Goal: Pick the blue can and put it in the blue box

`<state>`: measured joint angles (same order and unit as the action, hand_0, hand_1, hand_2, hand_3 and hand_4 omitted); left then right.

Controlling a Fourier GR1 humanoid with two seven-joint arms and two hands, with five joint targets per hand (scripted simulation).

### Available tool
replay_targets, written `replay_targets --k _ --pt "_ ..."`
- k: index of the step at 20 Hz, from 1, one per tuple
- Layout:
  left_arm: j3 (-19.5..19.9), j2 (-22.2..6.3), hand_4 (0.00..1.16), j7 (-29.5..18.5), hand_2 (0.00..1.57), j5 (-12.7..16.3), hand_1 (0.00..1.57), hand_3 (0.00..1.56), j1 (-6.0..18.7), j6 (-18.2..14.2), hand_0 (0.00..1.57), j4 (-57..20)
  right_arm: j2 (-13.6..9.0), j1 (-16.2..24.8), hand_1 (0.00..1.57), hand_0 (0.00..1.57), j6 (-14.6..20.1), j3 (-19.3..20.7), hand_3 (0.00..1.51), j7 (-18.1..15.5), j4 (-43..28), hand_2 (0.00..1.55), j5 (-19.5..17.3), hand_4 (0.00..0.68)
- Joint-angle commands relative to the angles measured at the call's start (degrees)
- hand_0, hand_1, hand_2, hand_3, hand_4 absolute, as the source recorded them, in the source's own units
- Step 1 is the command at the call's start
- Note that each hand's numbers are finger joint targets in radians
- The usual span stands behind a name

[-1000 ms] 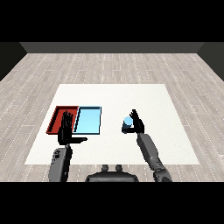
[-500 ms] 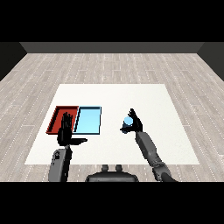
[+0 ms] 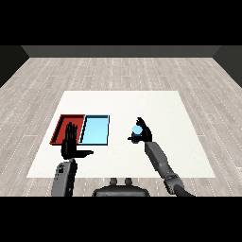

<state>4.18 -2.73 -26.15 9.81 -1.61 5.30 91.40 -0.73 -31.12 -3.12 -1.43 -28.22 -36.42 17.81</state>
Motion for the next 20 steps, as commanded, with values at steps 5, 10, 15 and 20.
replay_targets --k 5,10,15,20 --pt "0.15 0.37 0.00 -1.96 0.00 0.04 0.00 0.00 1.61 0.84 0.00 -4.18 0.71 -2.83 1.57 1.57 10.31 -4.46 1.45 3.07 2.95 1.49 -2.56 0.673" --pt "-0.75 1.07 0.00 -3.34 0.00 -0.57 0.00 0.00 0.14 1.18 0.00 -3.33 0.46 0.17 1.55 1.55 10.09 -2.47 1.44 7.66 -4.78 1.49 -4.89 0.680" --pt "-2.90 1.80 0.00 0.08 0.00 -1.68 0.00 0.00 1.25 0.23 0.00 -2.22 0.70 -4.89 1.51 1.51 8.24 -0.17 1.41 1.14 1.85 1.46 -6.42 0.655" --pt "-1.82 -0.31 0.00 0.23 0.00 -3.75 0.00 0.00 3.13 -0.20 0.00 -3.55 0.69 0.26 1.47 1.47 10.20 -3.26 1.41 4.24 -11.04 1.45 -8.19 0.649"
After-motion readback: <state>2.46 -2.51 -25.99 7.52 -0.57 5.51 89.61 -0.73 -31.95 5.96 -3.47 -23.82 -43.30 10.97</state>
